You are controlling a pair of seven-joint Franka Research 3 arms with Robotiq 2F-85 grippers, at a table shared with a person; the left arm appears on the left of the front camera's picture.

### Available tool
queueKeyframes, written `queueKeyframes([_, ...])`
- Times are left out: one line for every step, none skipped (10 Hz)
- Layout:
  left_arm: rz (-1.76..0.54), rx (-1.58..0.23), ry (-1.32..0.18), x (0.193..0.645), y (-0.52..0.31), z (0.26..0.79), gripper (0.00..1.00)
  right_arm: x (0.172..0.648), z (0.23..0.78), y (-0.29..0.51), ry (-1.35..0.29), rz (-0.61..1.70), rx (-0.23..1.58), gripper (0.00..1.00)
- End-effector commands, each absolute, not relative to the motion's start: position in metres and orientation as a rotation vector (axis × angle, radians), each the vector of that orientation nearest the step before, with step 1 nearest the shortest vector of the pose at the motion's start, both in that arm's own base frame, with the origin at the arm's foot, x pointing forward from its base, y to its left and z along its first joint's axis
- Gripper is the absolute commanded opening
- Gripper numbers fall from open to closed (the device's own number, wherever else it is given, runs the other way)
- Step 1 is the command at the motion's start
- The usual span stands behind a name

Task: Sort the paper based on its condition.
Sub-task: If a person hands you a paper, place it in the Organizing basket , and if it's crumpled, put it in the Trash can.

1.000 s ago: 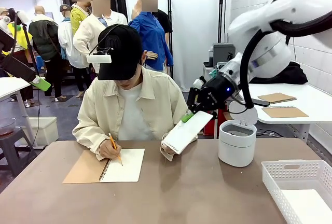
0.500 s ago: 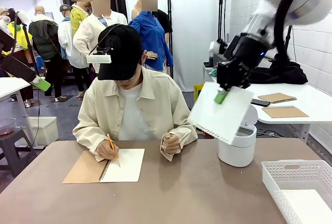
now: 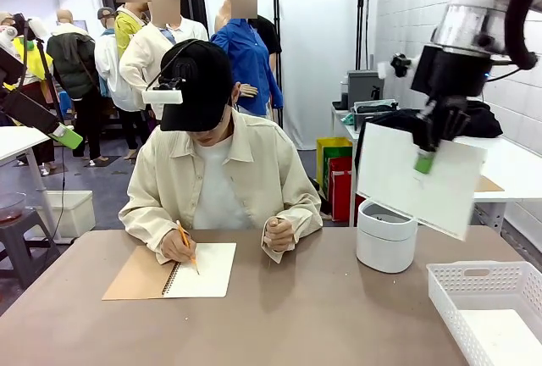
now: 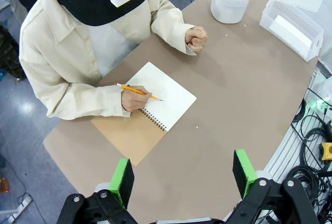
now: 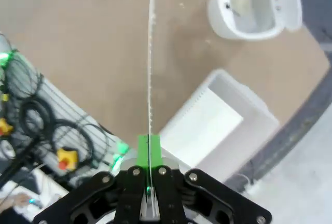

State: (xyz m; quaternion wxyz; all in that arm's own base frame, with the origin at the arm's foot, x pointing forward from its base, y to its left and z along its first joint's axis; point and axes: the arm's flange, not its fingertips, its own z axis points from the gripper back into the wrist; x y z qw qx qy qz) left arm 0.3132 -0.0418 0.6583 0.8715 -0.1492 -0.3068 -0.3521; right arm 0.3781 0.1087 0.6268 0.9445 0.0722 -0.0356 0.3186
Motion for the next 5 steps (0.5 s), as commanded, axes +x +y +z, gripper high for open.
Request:
queueKeyframes([-0.734,-0.313,-0.646,0.313,-0.041,0.659,1.0,0.367,0.606,0.095,-0.093,0.582,0.04,0.0])
queueKeyframes([-0.734,-0.313,-0.646,0.313,-0.041,0.659,1.0,0.365,0.595,0.087,-0.078,0.541,0.023,0.0])
queueKeyframes([-0.734,-0.313,-0.646,0.313,-0.041,0.659,1.0,0.368,0.58,0.072,-0.063,0.471,0.004,0.0])
queueKeyframes([-0.734,-0.313,-0.646,0.313,-0.041,0.659,1.0,0.371,0.56,0.058,-0.018,0.393,-0.003,0.0])
queueKeyframes([-0.734,-0.313,-0.646,0.313,-0.041,0.659,1.0,0.374,0.546,0.046,0.006,0.335,-0.002,0.0])
